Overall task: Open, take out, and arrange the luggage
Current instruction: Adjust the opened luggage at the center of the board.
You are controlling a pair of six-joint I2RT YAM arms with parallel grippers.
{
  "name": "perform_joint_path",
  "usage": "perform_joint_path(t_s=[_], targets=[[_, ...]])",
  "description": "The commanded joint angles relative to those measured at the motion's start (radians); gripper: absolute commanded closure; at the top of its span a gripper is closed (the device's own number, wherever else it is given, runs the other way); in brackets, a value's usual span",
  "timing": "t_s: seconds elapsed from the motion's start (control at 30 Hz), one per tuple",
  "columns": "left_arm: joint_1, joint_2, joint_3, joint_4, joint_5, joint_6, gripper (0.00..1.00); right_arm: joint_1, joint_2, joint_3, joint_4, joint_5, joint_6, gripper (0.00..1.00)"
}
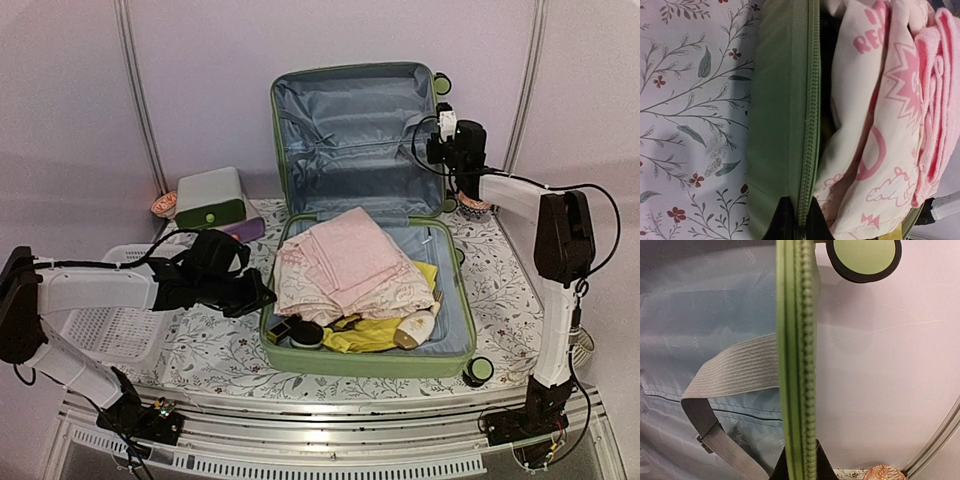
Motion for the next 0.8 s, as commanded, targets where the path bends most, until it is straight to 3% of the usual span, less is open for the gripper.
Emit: perform_joint_path(t_s=[0.0, 0.47, 0.77], targets=[[-0.024, 0.129, 0.000, 0.195, -0.070, -0.121, 1.00, 0.019, -0.077, -0.042, 0.301, -0.040, -0.043, 0.98], [-0.025, 0.226, 0.027, 0.332, -0.219, -0.308, 1.00, -0.035, -0.024, -0.128, 0.722, -0.200, 0.047, 0.99], [-0.026, 0.298, 0.073, 0.407, -0.299, -0.363, 1.00, -0.061, 0.091, 0.026, 0.738, -0.214, 0.101, 0.99]])
